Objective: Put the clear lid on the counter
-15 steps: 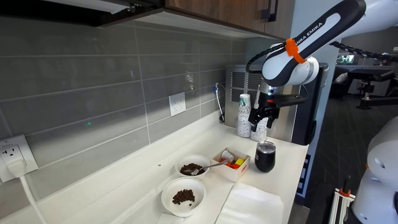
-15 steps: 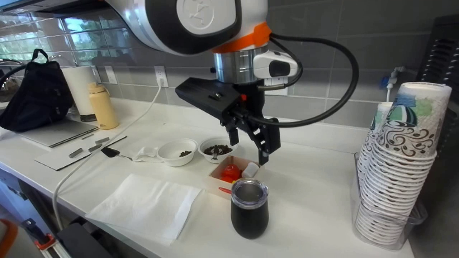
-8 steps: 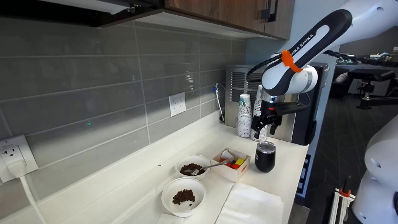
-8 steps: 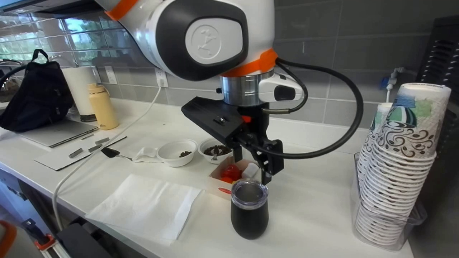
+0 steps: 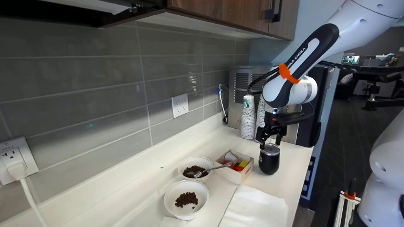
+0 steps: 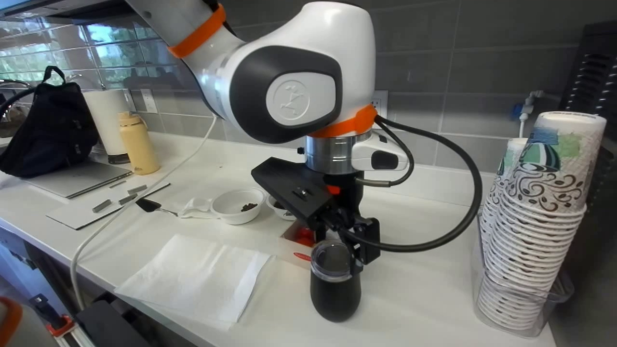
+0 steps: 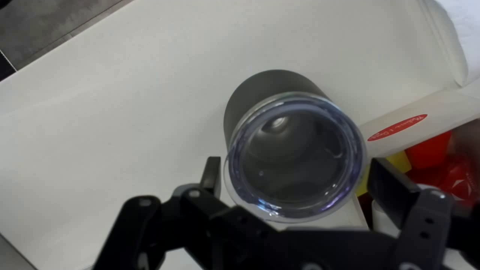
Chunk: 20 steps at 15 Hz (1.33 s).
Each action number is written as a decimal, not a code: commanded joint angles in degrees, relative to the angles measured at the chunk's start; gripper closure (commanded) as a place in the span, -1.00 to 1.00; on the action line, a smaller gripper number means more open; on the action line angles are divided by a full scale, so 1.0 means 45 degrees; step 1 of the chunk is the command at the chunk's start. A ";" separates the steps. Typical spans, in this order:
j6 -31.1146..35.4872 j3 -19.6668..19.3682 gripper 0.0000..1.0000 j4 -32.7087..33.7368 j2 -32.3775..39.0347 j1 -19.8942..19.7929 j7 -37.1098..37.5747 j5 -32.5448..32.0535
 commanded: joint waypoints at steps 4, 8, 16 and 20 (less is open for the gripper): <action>0.0355 -0.0001 -1.00 0.0263 0.0737 -0.0090 0.0223 -0.0190; 0.0267 -0.0005 -1.00 0.0253 0.0735 -0.0019 0.0155 -0.0056; -0.0026 -0.0019 -1.00 0.0463 0.0442 -0.0002 0.0090 0.0019; -0.0060 0.0004 -1.00 0.0367 0.0463 0.0031 0.0066 0.0008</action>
